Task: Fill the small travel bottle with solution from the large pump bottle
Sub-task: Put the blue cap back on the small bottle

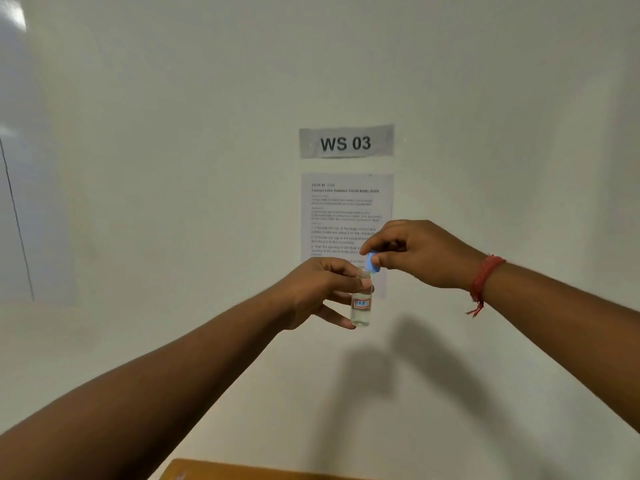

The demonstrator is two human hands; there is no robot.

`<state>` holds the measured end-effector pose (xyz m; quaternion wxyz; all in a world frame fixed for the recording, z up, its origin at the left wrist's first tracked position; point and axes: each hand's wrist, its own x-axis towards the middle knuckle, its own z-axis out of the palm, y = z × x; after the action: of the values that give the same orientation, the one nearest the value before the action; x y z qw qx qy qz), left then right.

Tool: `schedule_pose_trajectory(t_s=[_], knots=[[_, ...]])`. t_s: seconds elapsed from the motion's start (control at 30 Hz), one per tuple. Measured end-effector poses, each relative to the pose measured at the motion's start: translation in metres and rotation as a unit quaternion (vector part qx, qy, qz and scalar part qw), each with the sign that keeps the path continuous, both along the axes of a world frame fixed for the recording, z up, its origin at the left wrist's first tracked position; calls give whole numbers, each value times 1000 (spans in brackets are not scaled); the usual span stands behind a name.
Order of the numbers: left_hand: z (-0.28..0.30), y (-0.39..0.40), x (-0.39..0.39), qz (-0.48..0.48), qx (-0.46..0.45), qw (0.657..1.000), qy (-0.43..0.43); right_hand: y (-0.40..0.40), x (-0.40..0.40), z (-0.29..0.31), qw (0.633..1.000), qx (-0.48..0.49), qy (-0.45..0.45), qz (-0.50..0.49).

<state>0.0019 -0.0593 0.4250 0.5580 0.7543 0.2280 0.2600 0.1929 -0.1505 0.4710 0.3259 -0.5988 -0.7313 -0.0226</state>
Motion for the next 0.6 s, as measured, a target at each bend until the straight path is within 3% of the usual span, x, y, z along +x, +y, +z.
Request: schedule_pose_trajectory(t_s=[0.3, 0.6], knots=[[43, 2, 4, 4, 40, 999, -18, 5, -12, 53, 999, 10, -42, 13], [49, 11, 5, 13, 37, 999, -22, 9, -17, 69, 994, -9, -109, 12]])
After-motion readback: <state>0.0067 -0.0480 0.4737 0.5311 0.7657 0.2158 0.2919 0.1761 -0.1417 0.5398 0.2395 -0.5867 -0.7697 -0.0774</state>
